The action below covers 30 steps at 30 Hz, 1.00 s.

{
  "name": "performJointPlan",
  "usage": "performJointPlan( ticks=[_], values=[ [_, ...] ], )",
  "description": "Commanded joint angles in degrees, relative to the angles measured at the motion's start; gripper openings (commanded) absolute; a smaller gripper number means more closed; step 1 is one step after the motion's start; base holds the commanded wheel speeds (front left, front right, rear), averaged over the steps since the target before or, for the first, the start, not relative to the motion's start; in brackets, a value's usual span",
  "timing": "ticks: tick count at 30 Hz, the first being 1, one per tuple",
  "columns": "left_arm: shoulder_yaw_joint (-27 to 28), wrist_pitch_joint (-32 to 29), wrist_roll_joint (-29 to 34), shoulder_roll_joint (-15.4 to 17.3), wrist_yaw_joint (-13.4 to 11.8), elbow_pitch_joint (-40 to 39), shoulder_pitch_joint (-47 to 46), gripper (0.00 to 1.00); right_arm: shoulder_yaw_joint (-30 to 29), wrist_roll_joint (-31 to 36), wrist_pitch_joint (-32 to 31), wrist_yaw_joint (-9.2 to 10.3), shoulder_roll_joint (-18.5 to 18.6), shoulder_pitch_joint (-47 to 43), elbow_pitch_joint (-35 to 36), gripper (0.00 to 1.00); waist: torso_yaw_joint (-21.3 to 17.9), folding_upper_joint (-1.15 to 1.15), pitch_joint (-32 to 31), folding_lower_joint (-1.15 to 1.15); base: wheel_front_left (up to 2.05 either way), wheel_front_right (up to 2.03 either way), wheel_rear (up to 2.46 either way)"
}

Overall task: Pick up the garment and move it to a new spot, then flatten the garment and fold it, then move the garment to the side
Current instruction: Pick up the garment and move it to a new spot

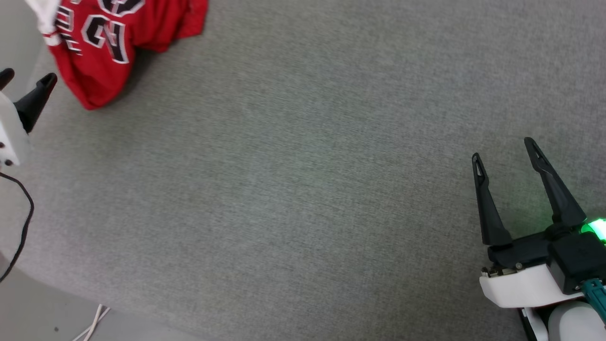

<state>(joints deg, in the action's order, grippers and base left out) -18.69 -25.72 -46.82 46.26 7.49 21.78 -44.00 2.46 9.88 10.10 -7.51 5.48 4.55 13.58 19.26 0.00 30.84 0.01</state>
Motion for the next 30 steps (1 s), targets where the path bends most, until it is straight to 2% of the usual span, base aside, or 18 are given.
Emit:
performJointPlan(
  ticks=[1, 3, 8, 12, 20, 21, 22, 23, 26, 30],
  values=[
    [-0.68, -1.88, -1.53, 1.69, -0.12, 0.52, -2.25, 1.00, 0.18, 0.39, -0.03, 0.04, 0.43, 0.80, 0.58, 1.00, -2.41, 0.00, 2.92, -0.01, 0.00, 0.00, 0.00],
    [-2.47, -4.66, -4.46, 2.89, -0.11, 2.03, -3.77, 1.00, 0.49, 0.79, -0.20, 0.04, 0.38, 1.14, 1.13, 1.00, -3.28, 0.00, 4.26, -0.01, 0.00, 0.00, 0.00],
    [-4.26, -8.21, -10.92, 3.04, -0.10, 7.20, -7.55, 1.00, 0.68, 1.40, -0.43, 0.04, 0.20, 1.28, 2.13, 1.00, -5.51, 0.00, 6.68, -0.01, 0.00, 0.00, 0.00],
    [-3.10, -8.42, -16.43, 0.81, -0.10, 12.38, -9.87, 1.00, 0.31, 2.19, -0.58, 0.04, 0.18, 0.49, 2.83, 1.00, -6.85, 0.00, 8.29, -0.01, 0.00, 0.00, 0.00],
    [-7.88, -10.34, -18.46, -2.25, -0.09, 19.20, -11.09, 1.00, -0.19, 3.17, -1.43, 0.04, 0.18, -1.77, 4.89, 1.00, -7.41, 0.00, 9.35, -0.01, 0.00, 0.00, 0.00],
    [-8.86, -11.00, -18.72, -2.60, -0.09, 19.46, -10.88, 0.94, -0.27, 3.28, -1.61, 0.04, 0.21, -1.81, 5.08, 1.00, -7.29, 0.00, 9.45, -0.01, 0.00, 0.00, 0.00],
    [-9.64, -11.49, -19.15, -2.97, -0.09, 19.68, -10.79, 0.38, -0.33, 3.24, -1.76, 0.04, 0.21, -1.78, 5.25, 1.00, -7.14, 0.00, 9.50, -0.01, 0.00, 0.00, 0.00],
    [-10.21, -11.64, -19.48, -3.22, -0.09, 19.58, -10.86, 0.00, -0.34, 3.27, -1.83, 0.04, 0.19, -1.79, 5.32, 1.00, -7.00, 0.00, 9.50, -0.01, 0.00, 0.00, 0.00],
    [-10.72, -11.87, -22.00, -3.94, -0.08, 19.35, -10.67, 0.00, -0.09, 3.41, -1.93, 0.04, 0.06, -1.55, 5.17, 1.00, -6.55, 0.00, 8.90, -0.01, 0.00, 0.00, 0.00],
    [-11.59, -8.03, -21.39, -1.09, -0.02, 18.91, -10.50, 0.00, 0.26, 2.99, -1.36, 0.03, -0.34, -1.02, 4.02, 1.00, -6.49, 0.00, 6.82, -0.01, 0.00, 0.00, 0.00]
  ],
)
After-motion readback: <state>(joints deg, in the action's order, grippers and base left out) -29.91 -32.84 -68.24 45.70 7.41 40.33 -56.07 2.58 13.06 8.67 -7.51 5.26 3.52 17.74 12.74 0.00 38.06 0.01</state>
